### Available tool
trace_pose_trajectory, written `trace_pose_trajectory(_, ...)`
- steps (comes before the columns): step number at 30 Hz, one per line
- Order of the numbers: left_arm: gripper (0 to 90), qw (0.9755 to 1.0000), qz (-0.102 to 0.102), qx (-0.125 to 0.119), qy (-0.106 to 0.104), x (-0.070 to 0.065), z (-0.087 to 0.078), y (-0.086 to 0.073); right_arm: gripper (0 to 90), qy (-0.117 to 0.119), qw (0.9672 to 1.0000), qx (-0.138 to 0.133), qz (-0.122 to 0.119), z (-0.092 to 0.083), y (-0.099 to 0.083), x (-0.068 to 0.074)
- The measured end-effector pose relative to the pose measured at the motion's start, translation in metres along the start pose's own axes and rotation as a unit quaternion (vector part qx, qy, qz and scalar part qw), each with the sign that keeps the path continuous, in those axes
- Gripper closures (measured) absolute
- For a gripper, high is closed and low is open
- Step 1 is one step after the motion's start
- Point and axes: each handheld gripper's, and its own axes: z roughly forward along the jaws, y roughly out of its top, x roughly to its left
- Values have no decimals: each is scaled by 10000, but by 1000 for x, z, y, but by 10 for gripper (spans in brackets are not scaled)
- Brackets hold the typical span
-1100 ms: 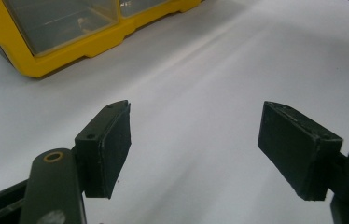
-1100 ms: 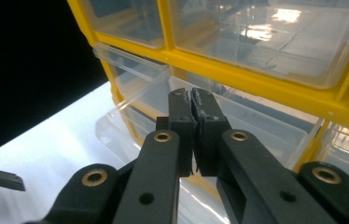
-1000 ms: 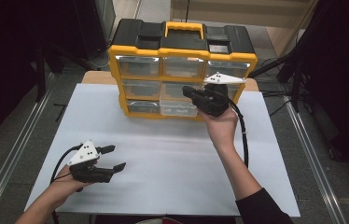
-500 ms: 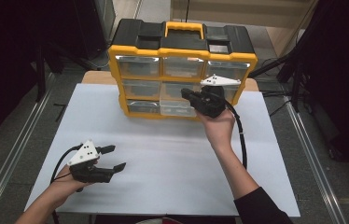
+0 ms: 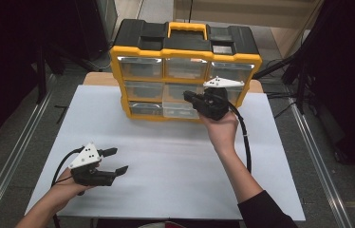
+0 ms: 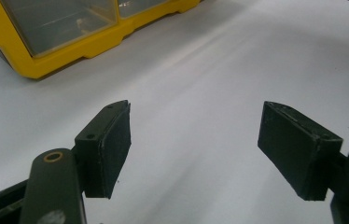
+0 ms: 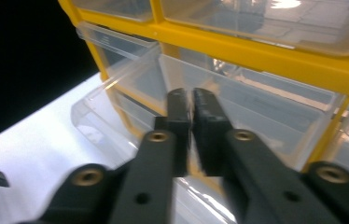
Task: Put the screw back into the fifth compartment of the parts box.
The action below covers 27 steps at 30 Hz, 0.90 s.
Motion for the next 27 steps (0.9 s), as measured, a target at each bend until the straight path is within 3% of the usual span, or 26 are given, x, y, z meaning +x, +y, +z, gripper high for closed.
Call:
trace_pose_trajectory(3, 257, 10000, -22, -26, 1, 0, 0, 0, 723, 156, 9998, -39, 107, -2, 2, -1)
trace_pose_trajectory(12, 257, 10000, 9, -26, 10, 0, -1, 1, 377, 362, 9991, -226, -9, -9, 4, 2)
trace_pose_trajectory(20, 257, 10000, 12, -33, 27, 0, -2, 0, 254, 317, 9991, -261, -127, -20, 6, 11)
trace_pose_trajectory(27, 257, 10000, 9, -40, 20, 0, -2, 1, 242, 361, 9990, -193, -158, -24, 5, 14)
